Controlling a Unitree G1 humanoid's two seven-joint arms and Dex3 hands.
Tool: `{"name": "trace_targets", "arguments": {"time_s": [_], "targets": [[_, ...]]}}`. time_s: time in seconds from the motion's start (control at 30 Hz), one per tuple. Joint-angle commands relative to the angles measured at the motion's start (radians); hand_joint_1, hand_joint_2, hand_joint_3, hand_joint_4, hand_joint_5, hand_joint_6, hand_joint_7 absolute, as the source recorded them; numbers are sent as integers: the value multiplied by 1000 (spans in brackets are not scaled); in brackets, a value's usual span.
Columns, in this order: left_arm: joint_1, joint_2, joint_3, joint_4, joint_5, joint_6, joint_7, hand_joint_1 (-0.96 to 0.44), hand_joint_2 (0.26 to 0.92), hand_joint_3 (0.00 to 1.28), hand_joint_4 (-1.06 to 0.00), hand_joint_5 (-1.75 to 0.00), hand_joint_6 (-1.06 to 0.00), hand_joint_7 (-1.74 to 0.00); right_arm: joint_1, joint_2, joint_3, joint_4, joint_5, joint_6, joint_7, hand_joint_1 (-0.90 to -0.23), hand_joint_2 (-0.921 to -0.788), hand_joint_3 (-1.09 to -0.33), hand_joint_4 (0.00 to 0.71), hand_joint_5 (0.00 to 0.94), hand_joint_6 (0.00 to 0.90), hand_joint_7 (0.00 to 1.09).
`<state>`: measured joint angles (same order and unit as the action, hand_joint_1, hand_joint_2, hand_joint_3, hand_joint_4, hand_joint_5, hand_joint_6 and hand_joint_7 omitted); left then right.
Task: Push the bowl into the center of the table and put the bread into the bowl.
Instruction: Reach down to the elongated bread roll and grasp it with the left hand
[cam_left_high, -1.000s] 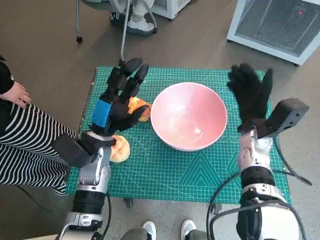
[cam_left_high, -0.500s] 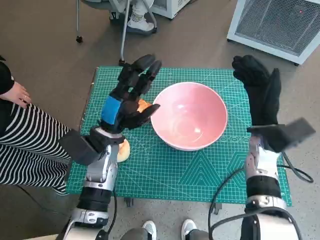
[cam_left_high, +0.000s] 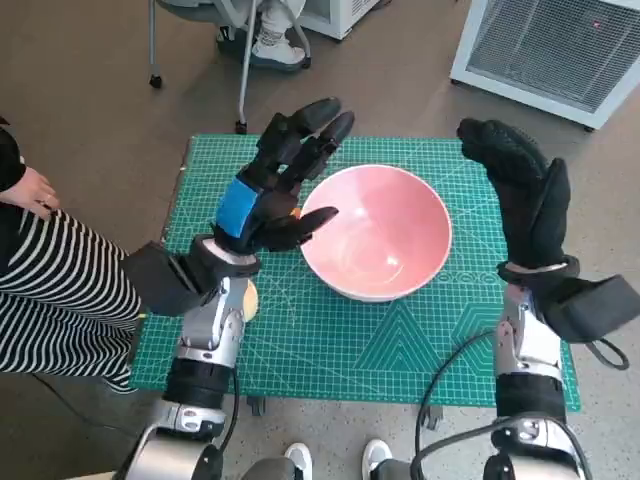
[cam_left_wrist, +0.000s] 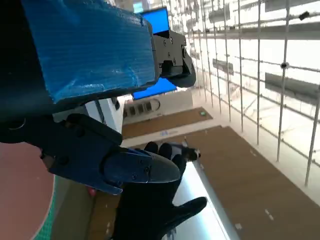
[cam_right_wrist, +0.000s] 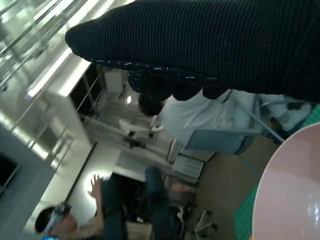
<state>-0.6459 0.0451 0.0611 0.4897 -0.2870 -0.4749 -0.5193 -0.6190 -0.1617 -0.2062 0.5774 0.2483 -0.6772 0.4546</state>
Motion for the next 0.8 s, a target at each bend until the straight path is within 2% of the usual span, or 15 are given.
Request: {"name": "trace_targets", "arguments": {"time_s": [0.03,0.33,0.5,0.57,0.63,0.67,0.73,0.77,0.8], "targets": [[-33,6,12,28,0,-36,-11,-532,921,242,-240,-2,1,-632,33,-9,15,-30,13,36,15,-769,-921,-767,131,5,148,319],[-52,42,18,58,29,-81,-24,-541,921,233,-240,-1,1,-644,38,-12,25,-52,14,48,17,-777,-921,-760,132,2,134,344],[-80,139,6,72,131,-103,-10,-544,914,206,-211,0,1,-608,39,-11,27,-54,10,50,13,-779,-921,-759,132,2,131,354],[-108,256,-18,58,238,-46,-16,-524,902,188,-192,0,1,-571,38,-13,25,-52,12,50,14,-780,-921,-759,133,2,131,357],[-131,334,-36,52,305,1,-26,-436,844,139,-116,0,1,-433,37,-13,25,-49,12,51,14,-782,-921,-759,134,3,130,362],[-145,369,-48,50,341,32,-30,-424,836,132,-106,0,1,-414,37,-13,24,-49,13,50,14,-782,-921,-759,135,3,129,363],[-172,430,-74,43,411,103,-41,-245,787,93,-46,0,1,-296,37,-14,22,-49,14,50,13,-785,-921,-758,137,4,128,368],[-190,461,-89,41,446,147,-51,-206,778,86,-36,1,1,-274,37,-14,21,-49,14,50,12,-785,-921,-758,138,4,127,369],[-201,478,-99,40,465,174,-57,-88,767,76,-23,1,1,-223,37,-14,20,-48,14,50,11,-787,-921,-757,140,5,126,372]]}}
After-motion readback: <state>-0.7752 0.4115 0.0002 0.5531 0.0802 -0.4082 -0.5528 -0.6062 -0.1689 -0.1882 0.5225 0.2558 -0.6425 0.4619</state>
